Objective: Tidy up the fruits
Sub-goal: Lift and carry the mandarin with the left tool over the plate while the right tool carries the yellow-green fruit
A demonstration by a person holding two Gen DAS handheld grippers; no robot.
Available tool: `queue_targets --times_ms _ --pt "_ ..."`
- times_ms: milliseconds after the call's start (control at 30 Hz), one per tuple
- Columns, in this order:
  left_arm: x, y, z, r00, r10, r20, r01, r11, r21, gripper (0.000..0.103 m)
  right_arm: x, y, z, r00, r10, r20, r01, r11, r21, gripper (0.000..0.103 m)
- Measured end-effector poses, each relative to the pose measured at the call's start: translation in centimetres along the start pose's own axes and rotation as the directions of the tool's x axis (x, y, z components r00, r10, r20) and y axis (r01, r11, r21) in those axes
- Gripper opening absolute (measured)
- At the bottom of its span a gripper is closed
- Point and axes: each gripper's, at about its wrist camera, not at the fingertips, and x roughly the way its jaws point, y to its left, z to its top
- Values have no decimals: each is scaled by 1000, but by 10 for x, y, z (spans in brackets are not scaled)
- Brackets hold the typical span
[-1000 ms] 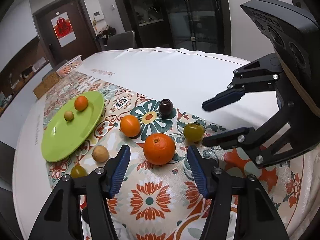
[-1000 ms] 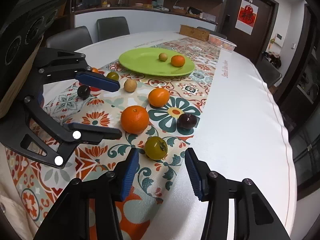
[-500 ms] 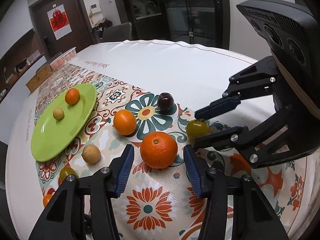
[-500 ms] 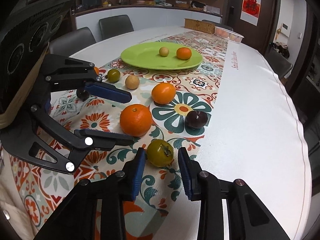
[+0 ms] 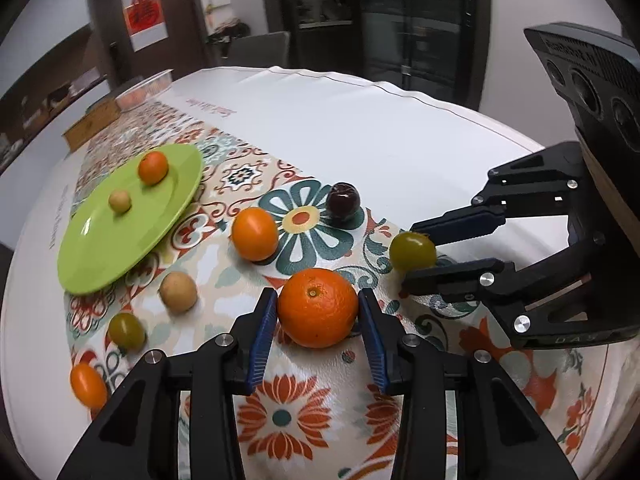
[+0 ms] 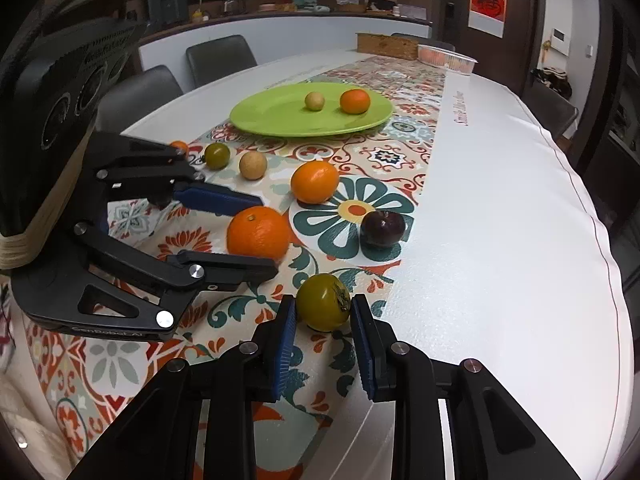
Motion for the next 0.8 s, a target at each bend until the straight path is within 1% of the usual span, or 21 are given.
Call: queue_targets --times_ms 233,433,600,800 --pt "-22 1 -7 999 52 13 -50 994 -98 41 -14 4 6 999 -3 40 2 1000 13 29" --pt "-49 10 -8 994 94 48 -83 976 -200 41 -29 13 16 996 0 88 -1 1000 11 29" --pt "-71 20 -7 984 160 77 -137 960 -244 41 -38 24 30 991 6 134 -5 1000 -6 29" --pt "-95 37 0 970 212 115 -169 939 -299 41 -46 32 52 981 19 195 -21 1000 6 29"
